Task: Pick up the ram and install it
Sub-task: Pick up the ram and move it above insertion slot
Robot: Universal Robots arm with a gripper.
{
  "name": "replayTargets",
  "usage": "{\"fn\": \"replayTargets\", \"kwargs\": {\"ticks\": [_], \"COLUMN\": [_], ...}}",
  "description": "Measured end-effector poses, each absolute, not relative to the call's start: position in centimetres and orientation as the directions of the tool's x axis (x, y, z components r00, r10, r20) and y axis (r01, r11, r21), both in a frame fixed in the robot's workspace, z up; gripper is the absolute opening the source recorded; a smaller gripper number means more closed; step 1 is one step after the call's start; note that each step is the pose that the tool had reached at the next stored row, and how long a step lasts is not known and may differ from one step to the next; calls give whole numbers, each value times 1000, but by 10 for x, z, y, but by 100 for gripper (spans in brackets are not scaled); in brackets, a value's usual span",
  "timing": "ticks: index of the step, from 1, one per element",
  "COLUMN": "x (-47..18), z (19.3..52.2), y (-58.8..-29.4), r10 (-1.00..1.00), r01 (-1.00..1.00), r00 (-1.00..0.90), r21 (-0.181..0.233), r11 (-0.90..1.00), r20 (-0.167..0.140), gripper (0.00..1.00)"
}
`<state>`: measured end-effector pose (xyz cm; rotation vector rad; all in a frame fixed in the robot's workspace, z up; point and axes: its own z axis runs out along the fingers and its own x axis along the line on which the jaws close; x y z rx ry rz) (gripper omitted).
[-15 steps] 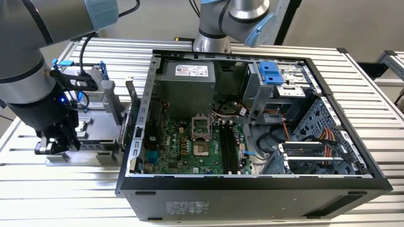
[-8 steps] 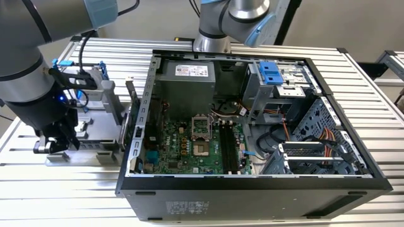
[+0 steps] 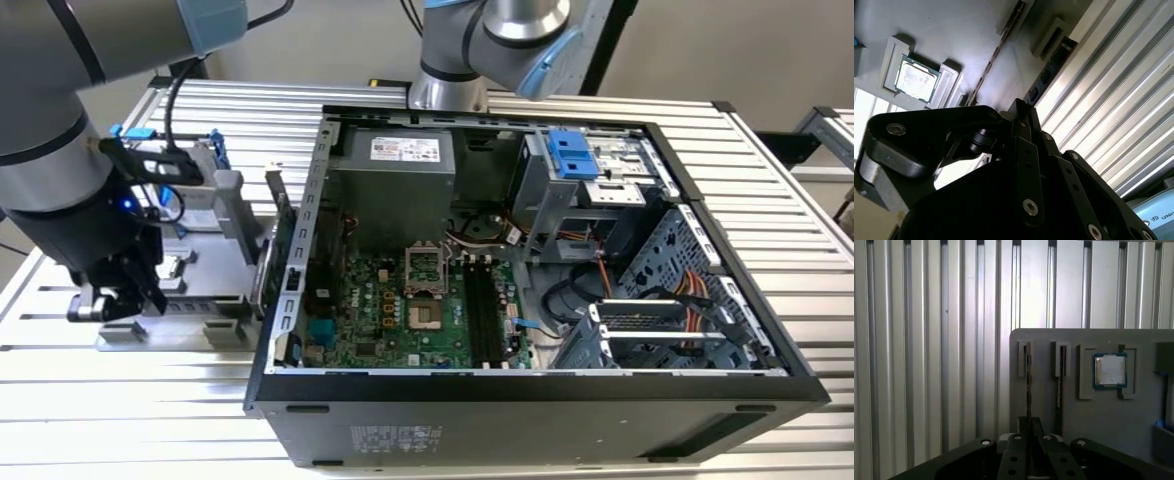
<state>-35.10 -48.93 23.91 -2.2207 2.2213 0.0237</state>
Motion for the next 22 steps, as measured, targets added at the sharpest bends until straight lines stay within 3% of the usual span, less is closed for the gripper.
{"fn": "replayTargets", "kwargs": {"ticks": [22], "x": [-352], "z": [251], "y": [-489], "r10": [-1000], "r01": [-1000], "r00": [-1], "r21": [10], "r11": [0], "r20": [-11], "gripper": [0]}}
